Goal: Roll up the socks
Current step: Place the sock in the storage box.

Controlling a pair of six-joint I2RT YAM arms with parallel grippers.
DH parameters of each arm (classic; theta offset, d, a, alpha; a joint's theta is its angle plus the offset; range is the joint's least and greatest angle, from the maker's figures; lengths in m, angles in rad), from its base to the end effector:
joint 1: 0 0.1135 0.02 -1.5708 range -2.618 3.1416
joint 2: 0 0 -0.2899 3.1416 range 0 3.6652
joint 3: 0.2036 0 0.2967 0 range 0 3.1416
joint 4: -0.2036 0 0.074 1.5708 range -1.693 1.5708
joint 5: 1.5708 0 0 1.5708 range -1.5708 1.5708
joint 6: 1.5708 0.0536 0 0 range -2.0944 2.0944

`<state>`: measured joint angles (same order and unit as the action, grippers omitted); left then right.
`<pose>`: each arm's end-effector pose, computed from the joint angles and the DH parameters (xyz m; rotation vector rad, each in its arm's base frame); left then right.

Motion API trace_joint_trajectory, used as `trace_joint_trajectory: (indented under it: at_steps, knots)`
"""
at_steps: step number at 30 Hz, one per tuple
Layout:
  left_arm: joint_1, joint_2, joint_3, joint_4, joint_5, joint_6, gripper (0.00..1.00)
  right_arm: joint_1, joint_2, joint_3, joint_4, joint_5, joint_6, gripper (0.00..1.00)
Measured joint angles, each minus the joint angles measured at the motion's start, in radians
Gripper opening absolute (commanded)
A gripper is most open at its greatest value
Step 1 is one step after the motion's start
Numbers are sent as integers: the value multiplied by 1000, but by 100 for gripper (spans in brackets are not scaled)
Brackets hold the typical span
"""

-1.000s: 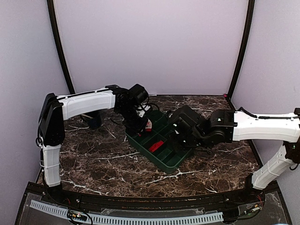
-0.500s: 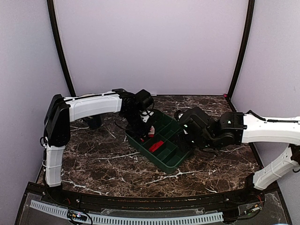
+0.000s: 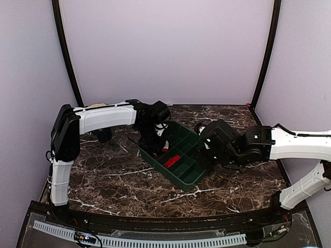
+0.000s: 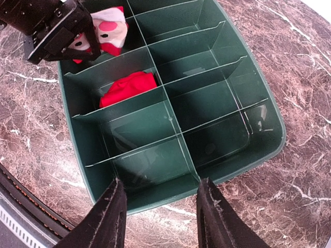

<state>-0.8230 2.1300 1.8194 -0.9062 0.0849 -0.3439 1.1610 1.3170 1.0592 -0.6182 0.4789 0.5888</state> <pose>0.3455 -0.3792 0.2080 0.7016 2.7806 -0.3843 0.1507 0.2849 0.2847 -0.4598 2.2924 0.2827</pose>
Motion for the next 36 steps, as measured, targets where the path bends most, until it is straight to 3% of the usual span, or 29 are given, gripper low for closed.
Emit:
trace_joint_trajectory:
  at_steps: [26, 36]
  knots:
    - [0, 56, 3, 3, -14, 0, 7, -13, -1, -7, 21, -17, -2, 43]
    - [0, 82, -14, 37, -13, 21, 31, -37, 14, -9, 32, -34, -11, 43]
